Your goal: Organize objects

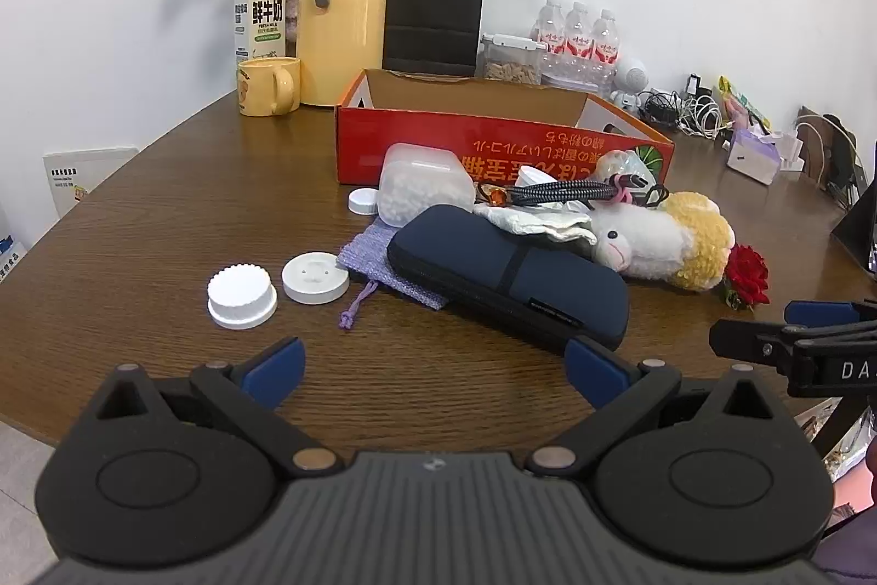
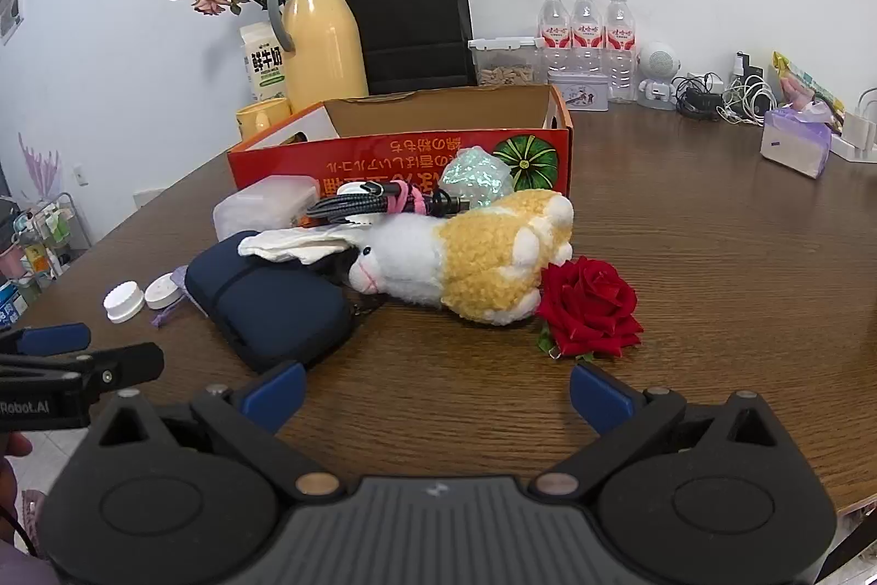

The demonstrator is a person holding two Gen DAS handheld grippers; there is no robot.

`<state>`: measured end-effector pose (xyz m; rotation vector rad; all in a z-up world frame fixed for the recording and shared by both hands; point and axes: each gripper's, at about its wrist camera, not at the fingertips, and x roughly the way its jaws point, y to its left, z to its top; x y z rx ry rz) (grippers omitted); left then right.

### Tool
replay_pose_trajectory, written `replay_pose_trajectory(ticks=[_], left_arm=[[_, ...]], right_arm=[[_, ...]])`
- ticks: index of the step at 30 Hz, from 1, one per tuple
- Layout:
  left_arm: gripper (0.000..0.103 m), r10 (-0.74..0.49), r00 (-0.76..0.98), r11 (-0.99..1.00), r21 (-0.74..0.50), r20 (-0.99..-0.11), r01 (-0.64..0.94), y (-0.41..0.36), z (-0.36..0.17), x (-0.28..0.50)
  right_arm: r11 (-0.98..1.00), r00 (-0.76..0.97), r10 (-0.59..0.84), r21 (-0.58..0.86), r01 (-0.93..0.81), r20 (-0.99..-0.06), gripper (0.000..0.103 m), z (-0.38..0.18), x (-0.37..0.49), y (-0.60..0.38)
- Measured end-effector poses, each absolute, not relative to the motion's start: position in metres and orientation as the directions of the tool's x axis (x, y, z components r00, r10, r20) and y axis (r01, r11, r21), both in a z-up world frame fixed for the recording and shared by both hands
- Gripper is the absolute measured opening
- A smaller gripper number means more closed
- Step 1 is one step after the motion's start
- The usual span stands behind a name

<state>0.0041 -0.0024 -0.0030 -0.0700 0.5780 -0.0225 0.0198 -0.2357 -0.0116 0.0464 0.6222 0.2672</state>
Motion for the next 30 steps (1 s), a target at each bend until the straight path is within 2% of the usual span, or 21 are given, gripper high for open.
replay_pose_trajectory(ticks=[30], left_arm=[[0.103,-0.048,0.833,0.997,-0.079,-0.552,0.005,0.0008,-0.0034,0.0041]], right_arm=[[0.965,0.779,0.26,0.124,-0.231,-0.571,0.103,-0.0102,0.0213,-0.235]])
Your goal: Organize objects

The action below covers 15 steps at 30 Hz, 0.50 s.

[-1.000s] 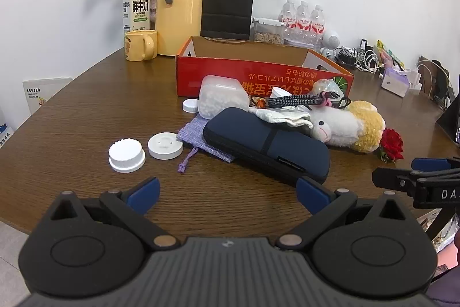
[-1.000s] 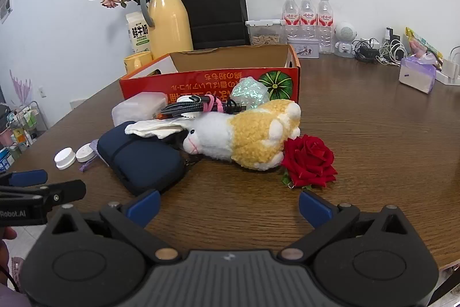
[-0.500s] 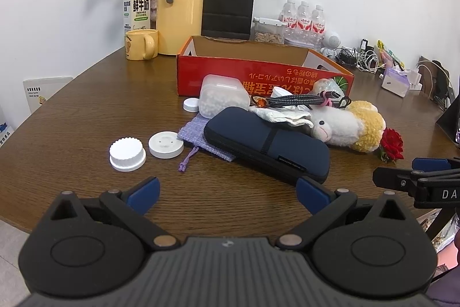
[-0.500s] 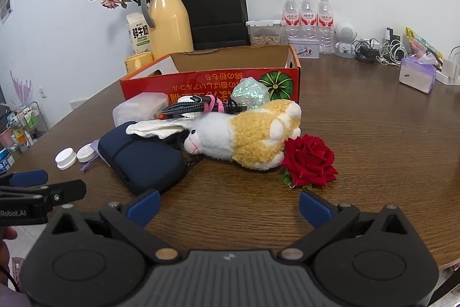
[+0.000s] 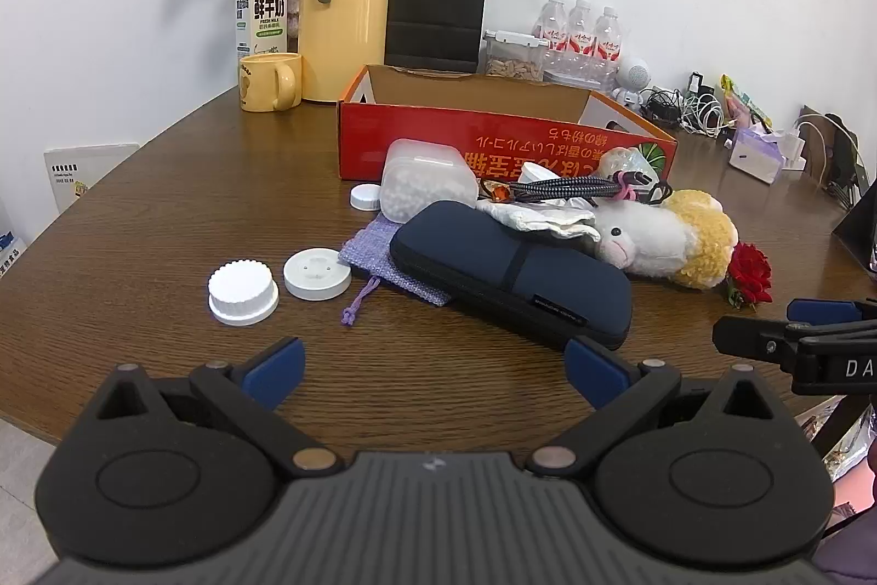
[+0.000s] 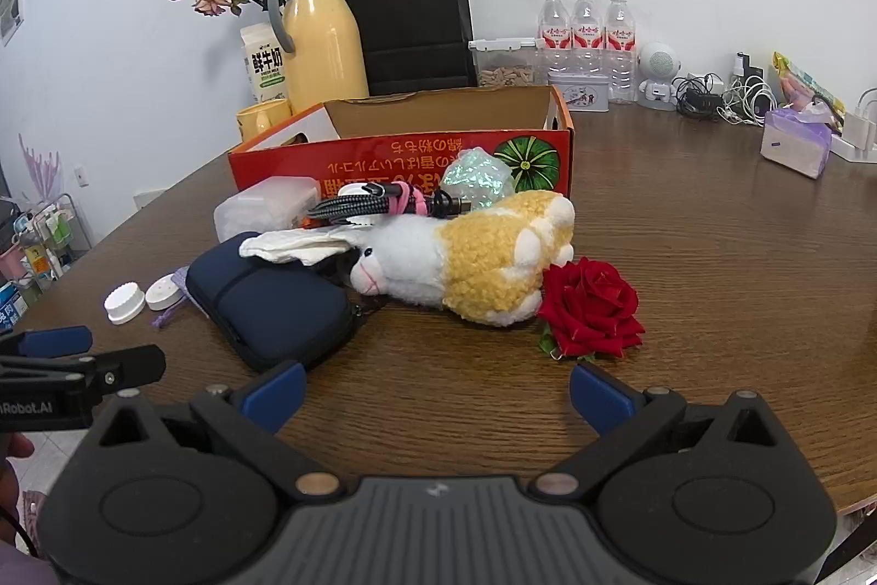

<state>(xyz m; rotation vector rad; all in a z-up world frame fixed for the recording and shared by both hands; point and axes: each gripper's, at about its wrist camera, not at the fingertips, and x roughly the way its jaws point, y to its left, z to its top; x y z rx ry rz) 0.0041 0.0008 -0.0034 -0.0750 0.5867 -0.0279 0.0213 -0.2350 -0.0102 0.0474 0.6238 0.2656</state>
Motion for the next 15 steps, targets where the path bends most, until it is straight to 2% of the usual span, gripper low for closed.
replay_pose_trajectory(ticks=[15], left_arm=[[0.103,-0.049,0.831,0.997,-0.077,-0.554,0.007,0.0007,-0.0036,0.0058]], right_arm=[[0.965,0.779,0.26,0.123,-0.231,-0.571,0.103,-0.01,0.0207,-0.2346]])
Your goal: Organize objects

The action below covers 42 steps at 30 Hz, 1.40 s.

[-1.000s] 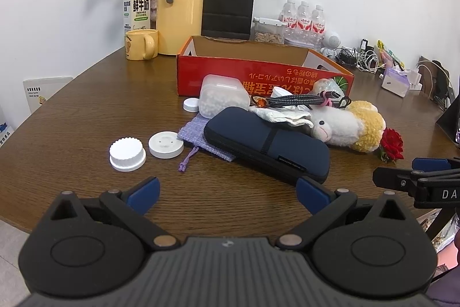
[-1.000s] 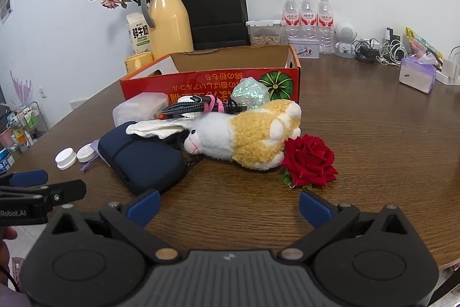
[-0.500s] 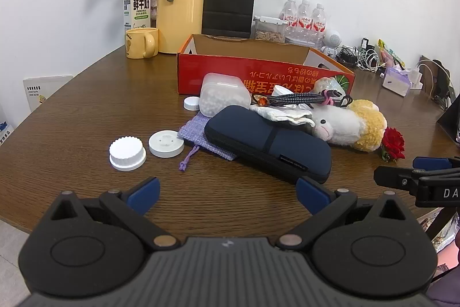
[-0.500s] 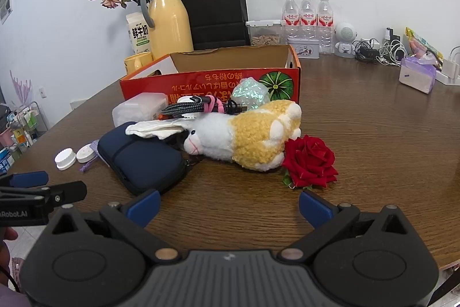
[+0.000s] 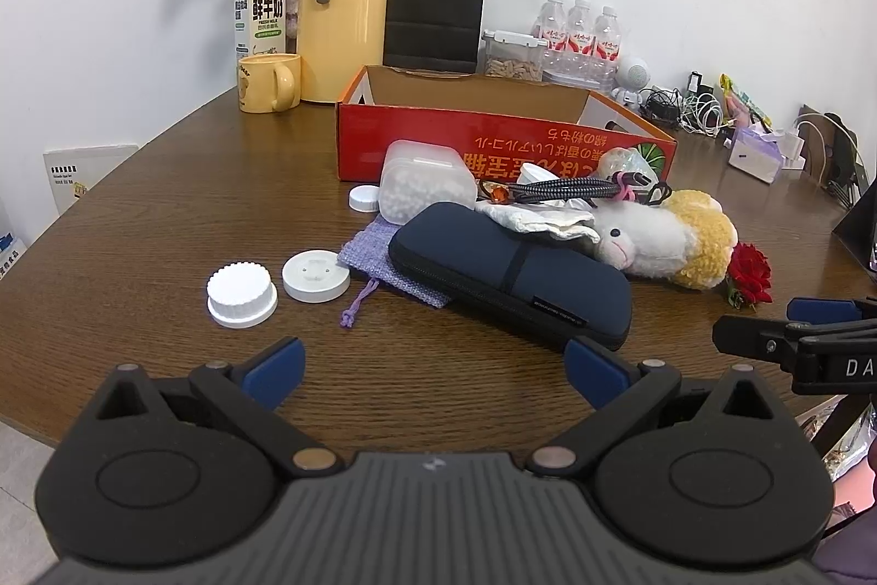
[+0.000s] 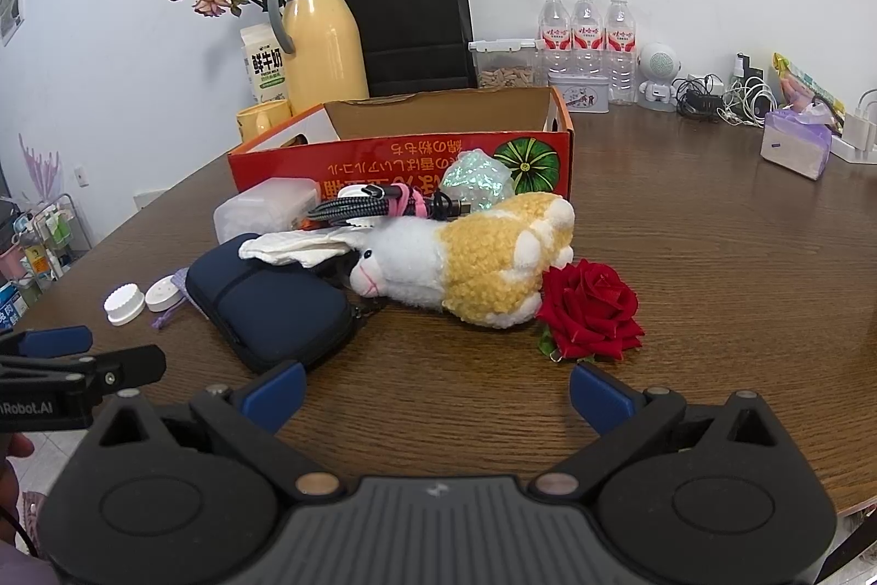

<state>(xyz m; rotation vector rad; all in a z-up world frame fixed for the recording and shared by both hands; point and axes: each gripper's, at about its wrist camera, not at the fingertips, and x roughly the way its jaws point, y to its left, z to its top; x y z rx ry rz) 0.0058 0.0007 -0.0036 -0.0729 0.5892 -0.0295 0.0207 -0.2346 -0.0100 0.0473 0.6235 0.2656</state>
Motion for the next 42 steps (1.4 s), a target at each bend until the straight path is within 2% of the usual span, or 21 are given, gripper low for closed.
replay_pose_trajectory(ticks=[42], left_arm=[[0.103,-0.06,0.832,0.997,-0.076,-0.552,0.022,-0.0001,-0.0035,0.0065]], right_arm=[[0.965,0.779,0.261,0.125,-0.231,-0.57,0.103,-0.011,0.0224,-0.2347]])
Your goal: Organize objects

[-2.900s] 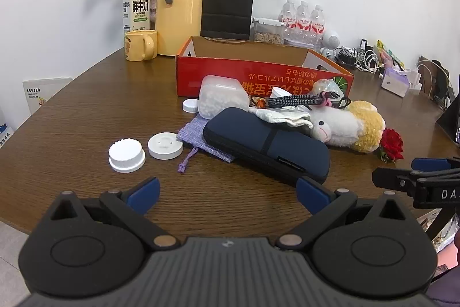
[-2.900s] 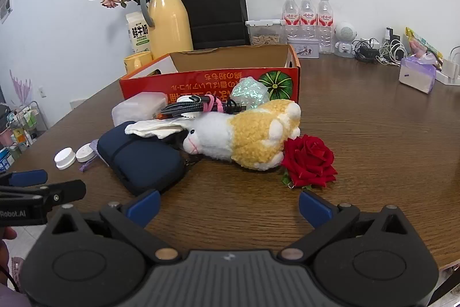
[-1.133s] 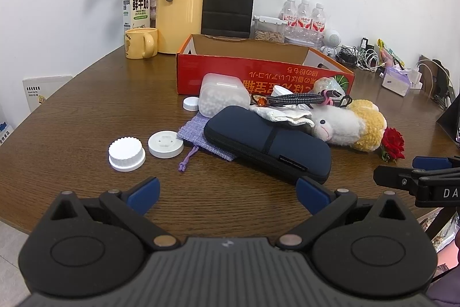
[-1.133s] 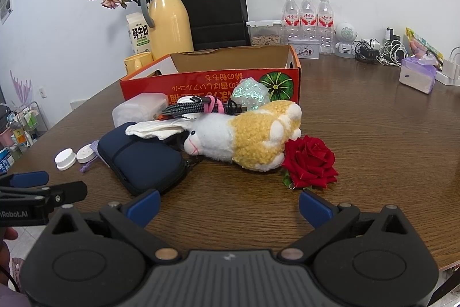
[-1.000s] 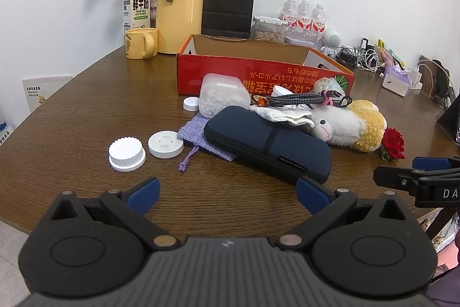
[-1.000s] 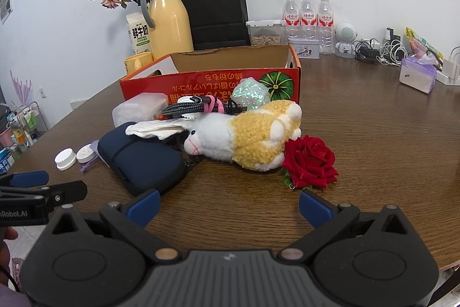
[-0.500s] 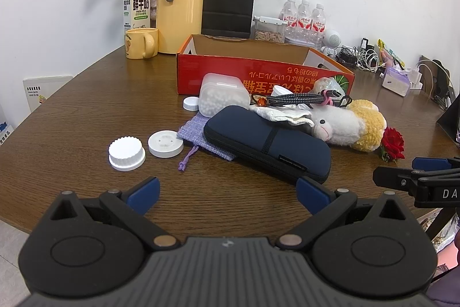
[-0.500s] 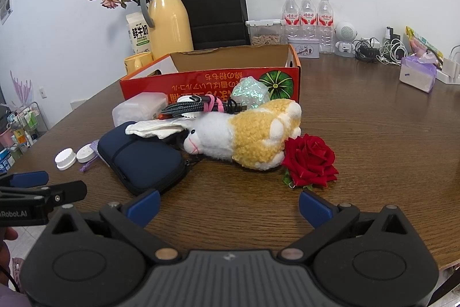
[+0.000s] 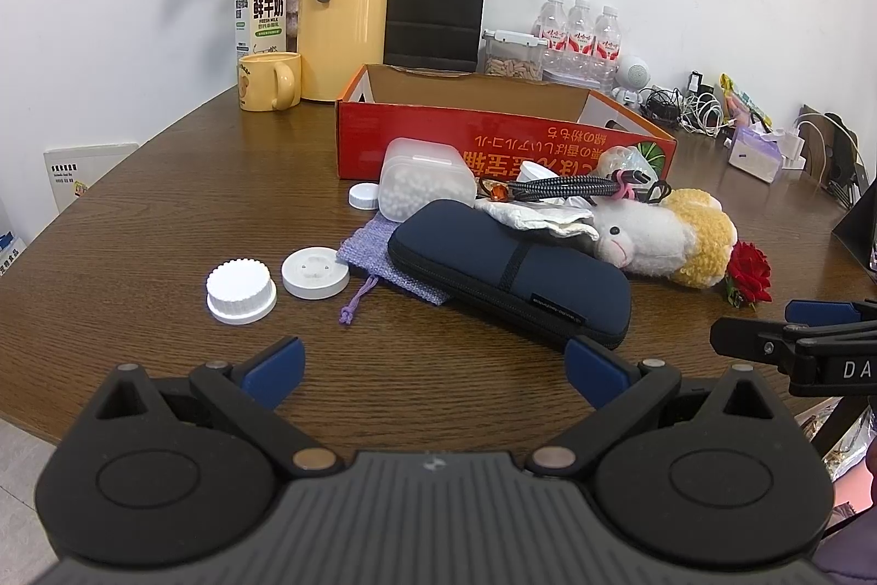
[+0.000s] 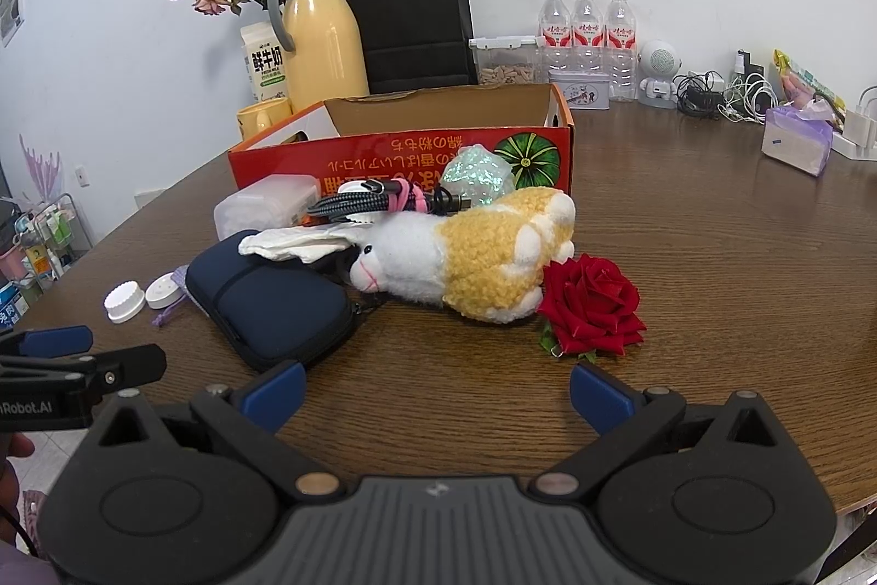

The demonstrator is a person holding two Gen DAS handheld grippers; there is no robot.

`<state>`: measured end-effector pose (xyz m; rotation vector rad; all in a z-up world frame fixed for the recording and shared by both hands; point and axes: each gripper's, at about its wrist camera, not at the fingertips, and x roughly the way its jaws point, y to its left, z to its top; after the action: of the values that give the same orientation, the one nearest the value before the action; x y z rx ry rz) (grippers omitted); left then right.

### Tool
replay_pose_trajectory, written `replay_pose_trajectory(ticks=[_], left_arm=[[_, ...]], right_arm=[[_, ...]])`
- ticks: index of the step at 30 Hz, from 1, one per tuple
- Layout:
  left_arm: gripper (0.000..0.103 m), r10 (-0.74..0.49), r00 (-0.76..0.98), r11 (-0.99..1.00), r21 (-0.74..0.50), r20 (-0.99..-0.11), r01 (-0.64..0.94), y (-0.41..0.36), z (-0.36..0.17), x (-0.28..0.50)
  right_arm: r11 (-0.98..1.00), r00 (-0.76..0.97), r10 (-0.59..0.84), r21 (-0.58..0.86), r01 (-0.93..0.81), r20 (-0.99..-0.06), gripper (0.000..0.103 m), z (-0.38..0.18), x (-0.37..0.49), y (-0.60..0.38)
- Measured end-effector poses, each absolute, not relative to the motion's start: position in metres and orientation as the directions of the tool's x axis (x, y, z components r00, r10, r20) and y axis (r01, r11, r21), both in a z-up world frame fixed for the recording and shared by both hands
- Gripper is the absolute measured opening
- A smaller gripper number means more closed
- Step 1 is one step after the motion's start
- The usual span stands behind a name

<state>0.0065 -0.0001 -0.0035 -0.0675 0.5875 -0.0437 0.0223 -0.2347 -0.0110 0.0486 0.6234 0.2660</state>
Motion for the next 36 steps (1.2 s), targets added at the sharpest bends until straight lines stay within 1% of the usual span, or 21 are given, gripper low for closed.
replay_pose_trajectory(ticks=[12,24,28,30,31,32,33,36], left_arm=[[0.103,-0.041,0.835,0.997,-0.075,-0.549,-0.001,0.003,-0.006,0.008],[0.103,0.11,0.848,0.986,-0.049,-0.518,-0.158,0.044,0.001,0.026],[0.103,0.15,0.836,0.978,-0.046,-0.527,-0.205,0.06,-0.002,0.034],[0.103,0.171,0.826,0.974,-0.036,-0.537,-0.224,0.067,-0.005,0.039],[0.103,0.171,0.823,0.974,-0.034,-0.541,-0.224,0.069,-0.006,0.041],[0.102,0.172,0.82,0.974,-0.031,-0.547,-0.225,0.072,-0.008,0.043],[0.099,0.173,0.815,0.973,-0.031,-0.554,-0.227,0.074,-0.01,0.044],[0.094,0.167,0.804,0.973,-0.037,-0.57,-0.228,0.077,-0.014,0.048]], right_arm=[[0.969,0.786,0.244,0.111,-0.221,-0.569,0.103,-0.015,0.025,-0.237],[0.989,0.834,0.132,0.01,-0.15,-0.535,0.102,-0.018,0.049,-0.259],[0.986,0.827,0.126,-0.019,-0.163,-0.548,0.092,-0.024,0.065,-0.267],[0.984,0.816,0.133,-0.025,-0.178,-0.562,0.091,-0.028,0.074,-0.27],[0.982,0.811,0.139,-0.027,-0.187,-0.568,0.089,-0.03,0.078,-0.272],[0.981,0.808,0.145,-0.026,-0.194,-0.572,0.084,-0.031,0.081,-0.273],[0.979,0.804,0.151,-0.024,-0.201,-0.575,0.082,-0.032,0.084,-0.274],[0.975,0.799,0.177,-0.008,-0.222,-0.575,0.08,-0.033,0.091,-0.276]])
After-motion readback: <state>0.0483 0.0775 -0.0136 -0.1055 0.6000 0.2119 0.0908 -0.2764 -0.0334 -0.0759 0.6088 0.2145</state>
